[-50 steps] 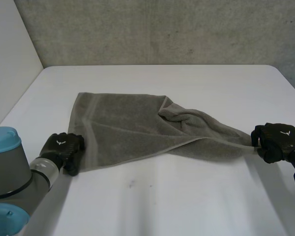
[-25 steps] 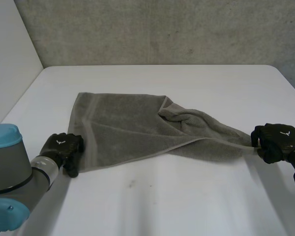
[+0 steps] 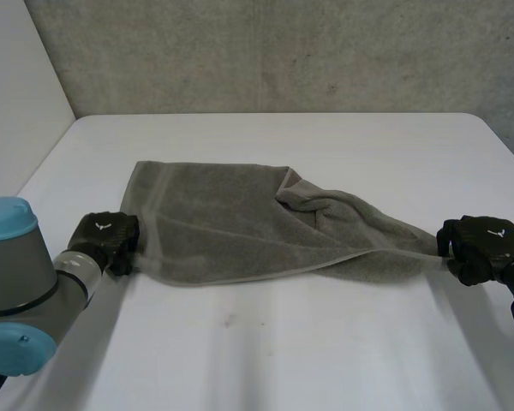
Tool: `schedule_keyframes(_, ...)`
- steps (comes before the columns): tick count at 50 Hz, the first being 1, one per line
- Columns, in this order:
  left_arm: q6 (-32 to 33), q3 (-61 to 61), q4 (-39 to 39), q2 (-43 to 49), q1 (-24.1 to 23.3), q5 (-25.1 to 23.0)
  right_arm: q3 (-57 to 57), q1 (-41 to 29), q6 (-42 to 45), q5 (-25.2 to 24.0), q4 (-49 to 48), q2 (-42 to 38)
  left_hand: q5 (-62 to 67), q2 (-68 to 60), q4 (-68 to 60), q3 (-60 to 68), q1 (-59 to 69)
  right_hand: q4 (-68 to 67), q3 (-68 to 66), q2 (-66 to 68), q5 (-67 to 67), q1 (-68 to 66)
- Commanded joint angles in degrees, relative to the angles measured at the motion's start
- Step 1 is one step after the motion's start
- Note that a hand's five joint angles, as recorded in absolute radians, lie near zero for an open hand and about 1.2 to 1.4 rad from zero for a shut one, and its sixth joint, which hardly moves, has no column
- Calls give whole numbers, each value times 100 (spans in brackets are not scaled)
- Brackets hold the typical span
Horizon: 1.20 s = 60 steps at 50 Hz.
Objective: Fold the towel.
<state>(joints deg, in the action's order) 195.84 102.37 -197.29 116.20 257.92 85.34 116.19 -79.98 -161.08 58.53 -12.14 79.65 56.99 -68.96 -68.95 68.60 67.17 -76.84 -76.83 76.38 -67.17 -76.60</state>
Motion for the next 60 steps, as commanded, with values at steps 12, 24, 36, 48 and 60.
schedule_keyframes(12, 16, 274, 470, -878, 100, 18, -61, 9, 208, 0, 141, 399, 1301, -1104, -1105, 1140, 1283, -316, -317, 362, -283, -340)
schedule_keyframes(24, 25, 749, 2115, -3569, 1190, -263, -1316, 219, 1429, -544, 2853, 2448, 1301, -1104, -1105, 1140, 1283, -316, -317, 362, -283, -340)
schedule_keyframes(36, -63, 530, 2977, -4476, 2201, -2038, -2900, 299, 1782, -668, 4053, 2556, 1301, -1104, -1105, 1140, 1283, -316, -317, 362, -283, -340)
schedule_keyframes(48, -572, -1066, 2897, -1034, 1201, -1558, -4356, -1403, 3047, 972, 4931, -482, 1301, -1104, -1105, 1140, 1283, -316, -317, 362, -283, -340)
schedule_keyframes(60, -1337, -4251, 2915, 219, 654, -782, -8033, -2224, 2441, 1943, 3736, -2516, 1301, -1104, -1105, 1140, 1283, -316, -317, 362, -283, -340)
